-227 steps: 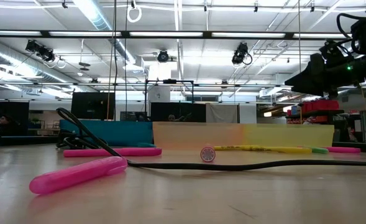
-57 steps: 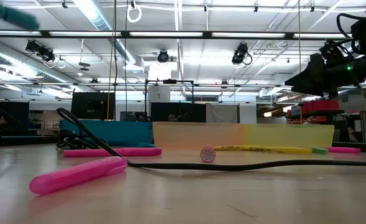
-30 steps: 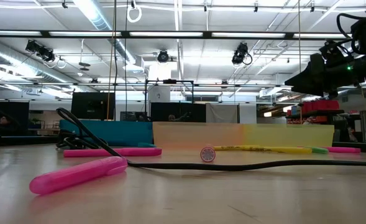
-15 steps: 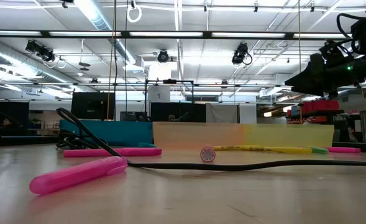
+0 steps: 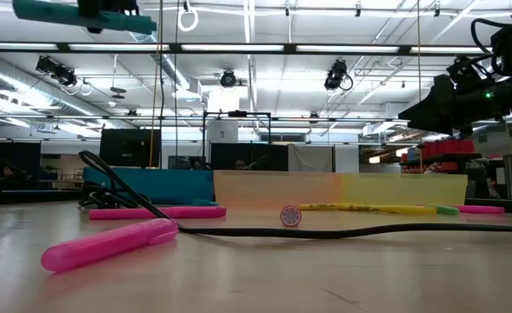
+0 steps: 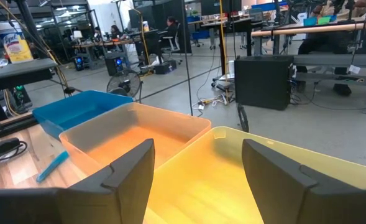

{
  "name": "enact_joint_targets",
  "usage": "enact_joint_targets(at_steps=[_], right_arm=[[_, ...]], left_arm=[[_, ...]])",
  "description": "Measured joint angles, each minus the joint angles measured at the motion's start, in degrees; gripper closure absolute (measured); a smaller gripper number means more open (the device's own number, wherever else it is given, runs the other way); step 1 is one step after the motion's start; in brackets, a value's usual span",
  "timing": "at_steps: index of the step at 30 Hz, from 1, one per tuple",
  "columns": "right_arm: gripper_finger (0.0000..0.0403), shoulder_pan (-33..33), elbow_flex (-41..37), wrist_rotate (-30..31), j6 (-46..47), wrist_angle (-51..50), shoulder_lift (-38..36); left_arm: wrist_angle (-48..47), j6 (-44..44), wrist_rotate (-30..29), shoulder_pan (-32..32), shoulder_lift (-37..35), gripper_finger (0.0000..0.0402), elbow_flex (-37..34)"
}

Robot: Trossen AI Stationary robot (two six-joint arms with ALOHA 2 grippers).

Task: Pick & Place Markers
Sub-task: Put the left blue highlighter pen into the blue bin

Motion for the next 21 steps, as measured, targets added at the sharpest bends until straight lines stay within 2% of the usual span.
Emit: enact_joint_targets(at_steps=[21], right_arm=[[0.0158,0.0,0.0,0.0,0.0,0.01,0.01]], left_arm=[[-2.46,22.52,-0.93,23.77,0.0,0.0336,0.0]])
